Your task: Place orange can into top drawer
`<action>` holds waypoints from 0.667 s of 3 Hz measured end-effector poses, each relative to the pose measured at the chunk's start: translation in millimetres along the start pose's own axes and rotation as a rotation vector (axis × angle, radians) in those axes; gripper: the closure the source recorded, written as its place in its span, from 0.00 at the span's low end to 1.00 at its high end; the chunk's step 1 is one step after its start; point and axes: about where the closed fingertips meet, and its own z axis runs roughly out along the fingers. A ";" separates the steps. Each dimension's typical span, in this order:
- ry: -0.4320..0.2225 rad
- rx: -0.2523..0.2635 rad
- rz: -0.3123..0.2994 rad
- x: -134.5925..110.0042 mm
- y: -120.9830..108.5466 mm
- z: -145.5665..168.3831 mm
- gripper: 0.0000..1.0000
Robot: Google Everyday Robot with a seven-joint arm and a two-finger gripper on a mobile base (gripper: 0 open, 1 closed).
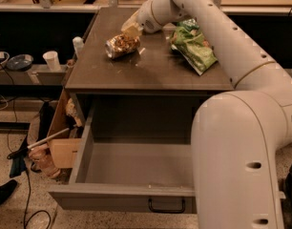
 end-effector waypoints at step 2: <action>0.000 0.000 0.000 0.0 0.0 0.0 0.82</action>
Offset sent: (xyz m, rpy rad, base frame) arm 0.0000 0.0000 0.0000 0.0000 0.0000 0.0000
